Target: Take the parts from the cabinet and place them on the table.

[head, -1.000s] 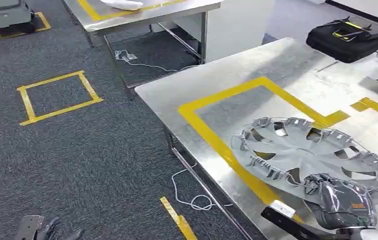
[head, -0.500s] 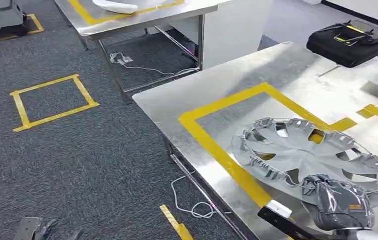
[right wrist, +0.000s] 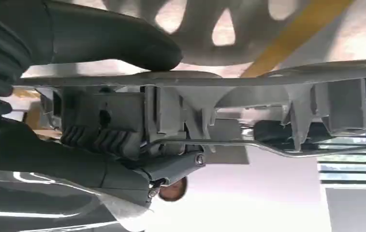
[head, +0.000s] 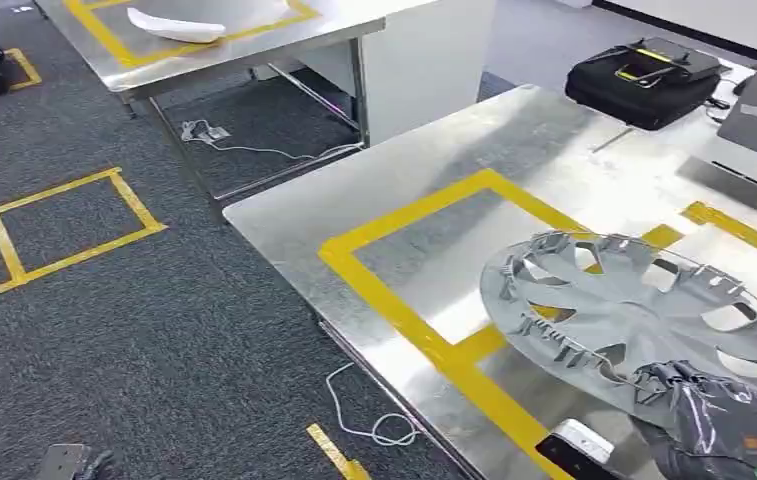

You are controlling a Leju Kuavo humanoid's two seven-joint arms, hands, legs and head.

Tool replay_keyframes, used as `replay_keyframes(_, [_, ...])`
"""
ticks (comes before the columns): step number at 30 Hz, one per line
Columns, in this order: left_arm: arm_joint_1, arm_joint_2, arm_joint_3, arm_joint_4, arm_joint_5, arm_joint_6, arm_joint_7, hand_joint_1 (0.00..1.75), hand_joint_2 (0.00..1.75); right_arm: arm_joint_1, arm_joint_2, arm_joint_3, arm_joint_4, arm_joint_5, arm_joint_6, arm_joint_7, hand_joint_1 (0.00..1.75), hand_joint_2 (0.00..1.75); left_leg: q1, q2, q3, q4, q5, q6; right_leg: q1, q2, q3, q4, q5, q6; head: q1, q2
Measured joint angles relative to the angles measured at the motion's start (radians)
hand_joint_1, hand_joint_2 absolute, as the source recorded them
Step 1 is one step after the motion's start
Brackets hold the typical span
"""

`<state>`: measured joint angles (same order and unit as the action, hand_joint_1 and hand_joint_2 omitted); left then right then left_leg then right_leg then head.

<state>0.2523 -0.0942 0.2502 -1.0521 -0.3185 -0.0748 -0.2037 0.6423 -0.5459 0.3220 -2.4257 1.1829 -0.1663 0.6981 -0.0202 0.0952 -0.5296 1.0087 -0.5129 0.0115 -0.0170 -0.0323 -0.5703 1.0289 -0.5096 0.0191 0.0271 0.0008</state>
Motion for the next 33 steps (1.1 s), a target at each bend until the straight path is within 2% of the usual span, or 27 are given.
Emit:
replay_keyframes(1, [-0.001,-0.002,0.000,0.000,-0.003,0.000,0.000,0.00,1.75,0.008,0.002,-0.003,-0.006,0.004,-0.001,0.000,1.75,1.75,0.005,-0.023,-0.002,0.012,-0.017,-0.008,-0.002,0.010,0.002,-0.002,0.001,-0.004,-0.001,0.000])
replay_keyframes(2, [0.000,-0.002,0.000,-0.001,-0.007,0.000,0.000,0.00,1.75,0.011,0.003,-0.004,-0.011,0.009,-0.003,0.000,1.75,1.75,0.010,-0.058,-0.019,0.058,-0.050,-0.014,-0.003,0.019,0.002,-0.002,0.001,-0.009,-0.003,0.000])
replay_keyframes(3, [0.000,-0.002,0.002,-0.001,-0.010,0.000,0.000,0.00,1.75,0.012,0.003,-0.004,-0.014,0.016,-0.009,0.000,1.75,1.75,0.012,-0.075,-0.053,0.137,-0.092,-0.017,-0.003,0.030,0.002,-0.002,0.001,-0.011,-0.003,0.000])
replay_keyframes(5, [0.003,-0.003,0.006,-0.001,-0.016,0.000,0.001,0.00,1.75,0.018,0.005,-0.007,-0.015,0.023,-0.016,0.000,1.75,1.75,0.014,-0.084,-0.126,0.287,-0.148,-0.019,-0.002,0.053,0.002,-0.001,0.001,-0.013,-0.003,0.000])
replay_keyframes(6, [0.004,-0.003,0.006,-0.001,-0.019,0.000,0.001,0.00,1.75,0.024,0.007,-0.010,-0.015,0.023,-0.021,0.000,1.75,1.75,0.013,-0.086,-0.147,0.322,-0.149,-0.016,-0.001,0.066,0.003,-0.001,0.000,-0.014,-0.002,0.000])
replay_keyframes(7, [0.005,-0.004,0.006,0.000,-0.027,-0.002,0.001,0.00,1.75,0.028,0.010,-0.012,-0.017,0.023,-0.027,0.000,1.75,1.75,0.013,-0.088,-0.143,0.303,-0.120,-0.011,0.000,0.079,0.005,-0.001,0.000,-0.014,-0.003,0.000])
replay_keyframes(8, [0.004,-0.004,0.008,0.000,-0.034,-0.005,0.001,0.00,1.75,0.034,0.013,-0.014,-0.020,0.023,-0.035,0.000,1.75,1.75,0.013,-0.092,-0.123,0.248,-0.076,-0.005,0.001,0.091,0.007,-0.001,0.000,-0.014,-0.002,0.000])
replay_keyframes(9, [0.004,-0.004,0.010,0.000,-0.047,-0.011,0.001,0.00,1.75,0.043,0.018,-0.017,-0.023,0.021,-0.046,0.000,1.75,1.75,0.010,-0.104,-0.089,0.165,-0.026,0.002,0.001,0.103,0.009,-0.002,0.000,-0.014,-0.002,0.000])
replay_keyframes(10, [0.005,-0.005,0.014,0.000,-0.061,-0.015,0.001,0.00,1.75,0.052,0.022,-0.021,-0.024,0.016,-0.060,0.000,1.75,1.75,0.008,-0.134,-0.051,0.074,0.019,0.011,-0.001,0.114,0.009,-0.002,0.000,-0.014,-0.003,0.000])
replay_keyframes(11, [0.005,-0.005,0.017,0.000,-0.077,-0.018,0.007,0.00,1.75,0.056,0.028,-0.025,-0.025,0.010,-0.075,0.000,1.75,1.75,0.009,-0.182,-0.032,0.031,0.021,0.019,-0.001,0.124,0.006,-0.001,0.000,-0.013,-0.001,0.000])
replay_keyframes(15, [0.009,-0.007,0.018,0.001,-0.125,-0.018,0.037,0.00,1.75,0.080,0.053,-0.047,-0.025,-0.016,-0.126,0.000,1.75,1.75,0.006,-0.151,-0.022,0.002,0.017,0.026,-0.008,0.166,-0.009,-0.008,0.011,0.013,-0.003,0.000])
replay_keyframes(16, [0.009,-0.012,0.018,0.001,-0.133,-0.018,0.041,0.00,1.75,0.084,0.057,-0.053,-0.025,-0.026,-0.132,-0.003,1.75,1.75,0.016,-0.131,-0.013,-0.020,0.028,0.024,-0.006,0.138,-0.017,0.002,0.002,0.014,0.000,0.000])
replay_keyframes(17, [0.010,-0.013,0.018,0.001,-0.135,-0.018,0.048,0.00,1.75,0.088,0.060,-0.058,-0.025,-0.037,-0.138,-0.011,1.75,1.75,0.014,-0.123,-0.010,-0.026,0.029,0.028,-0.001,0.086,-0.028,0.025,-0.021,0.016,0.003,0.000])
replay_keyframes(18, [0.012,-0.014,0.018,0.001,-0.141,-0.018,0.058,0.00,1.75,0.088,0.061,-0.065,-0.025,-0.052,-0.142,-0.024,1.75,1.75,0.013,-0.110,-0.011,-0.026,0.029,0.030,-0.001,0.060,-0.056,0.083,-0.058,0.018,0.009,0.000])
replay_keyframes(20, [0.023,-0.015,0.022,0.002,-0.150,-0.018,0.084,0.00,1.75,0.088,0.074,-0.084,-0.018,-0.092,-0.141,-0.062,1.75,1.75,0.008,-0.082,-0.012,-0.026,0.027,0.033,-0.003,0.042,-0.123,0.235,-0.129,0.026,0.008,0.000])
replay_keyframes(21, [0.026,-0.015,0.031,0.002,-0.151,-0.017,0.093,0.00,1.75,0.085,0.078,-0.100,-0.009,-0.117,-0.135,-0.088,1.75,1.75,0.007,-0.066,-0.012,-0.025,0.026,0.033,-0.003,0.041,-0.142,0.279,-0.139,0.030,0.008,0.000])
replay_keyframes(22, [0.026,-0.015,0.039,0.002,-0.151,-0.017,0.098,0.00,1.75,0.081,0.079,-0.111,-0.002,-0.131,-0.129,-0.099,1.75,1.75,0.007,-0.053,-0.012,-0.025,0.026,0.033,-0.003,0.039,-0.135,0.272,-0.124,0.033,0.009,0.000])
replay_keyframes(23, [0.025,-0.015,0.045,0.002,-0.151,-0.017,0.101,0.00,1.75,0.078,0.080,-0.119,0.004,-0.142,-0.122,-0.108,1.75,1.75,0.007,-0.041,-0.011,-0.025,0.025,0.032,-0.003,0.034,-0.104,0.219,-0.089,0.036,0.009,0.000])
replay_keyframes(24, [0.023,-0.015,0.051,0.001,-0.147,-0.018,0.104,0.00,1.75,0.072,0.080,-0.130,0.011,-0.163,-0.106,-0.120,1.75,1.75,0.008,-0.031,-0.010,-0.024,0.024,0.030,-0.004,0.025,-0.055,0.134,-0.047,0.036,0.010,0.000])
replay_keyframes(25, [0.021,-0.016,0.061,0.000,-0.139,-0.023,0.105,0.00,1.75,0.060,0.080,-0.146,0.020,-0.188,-0.086,-0.132,1.75,1.75,0.008,-0.021,-0.007,-0.022,0.022,0.026,-0.004,-0.001,0.006,0.030,-0.009,0.036,0.009,0.000])
replay_keyframes(26, [0.020,-0.017,0.072,-0.003,-0.133,-0.028,0.105,0.00,1.75,0.041,0.080,-0.163,0.029,-0.219,-0.064,-0.144,1.75,1.75,0.004,-0.010,-0.006,-0.020,0.019,0.022,0.003,-0.043,0.035,-0.028,-0.025,0.032,0.008,0.000])
replay_keyframes(28, [0.013,-0.019,0.090,-0.010,-0.126,-0.037,0.103,0.00,1.75,0.011,0.078,-0.206,0.049,-0.302,-0.006,-0.179,1.75,1.75,0.000,0.002,-0.005,-0.016,0.018,0.011,0.005,-0.017,0.041,-0.028,-0.013,0.012,0.006,0.000])
replay_keyframes(30, [-0.003,-0.026,0.106,-0.011,-0.120,-0.043,0.103,0.00,1.75,-0.018,0.076,-0.256,0.073,-0.359,0.049,-0.214,1.75,1.75,0.001,0.019,-0.002,-0.017,0.021,0.004,0.007,0.000,0.024,-0.027,-0.008,0.003,0.008,0.000])
replay_keyframes(31, [-0.008,-0.027,0.112,-0.015,-0.117,-0.046,0.102,0.00,1.75,-0.032,0.076,-0.280,0.085,-0.377,0.073,-0.227,1.75,1.75,0.003,0.008,-0.004,-0.011,0.011,-0.007,-0.001,0.008,0.039,-0.034,-0.001,-0.006,0.008,0.000])
replay_keyframes(32, [-0.011,-0.030,0.116,-0.016,-0.115,-0.050,0.101,0.00,1.75,-0.042,0.076,-0.296,0.091,-0.385,0.081,-0.230,1.75,1.75,0.006,-0.038,-0.010,0.013,-0.012,-0.015,-0.003,0.013,0.035,-0.035,0.000,-0.009,0.005,0.000])
replay_keyframes(33, [-0.012,-0.032,0.121,-0.016,-0.113,-0.050,0.101,0.00,1.75,-0.054,0.075,-0.308,0.098,-0.389,0.088,-0.233,1.75,1.75,0.010,-0.069,-0.034,0.072,-0.054,-0.018,-0.003,0.018,0.033,-0.035,0.004,-0.015,0.005,0.000])
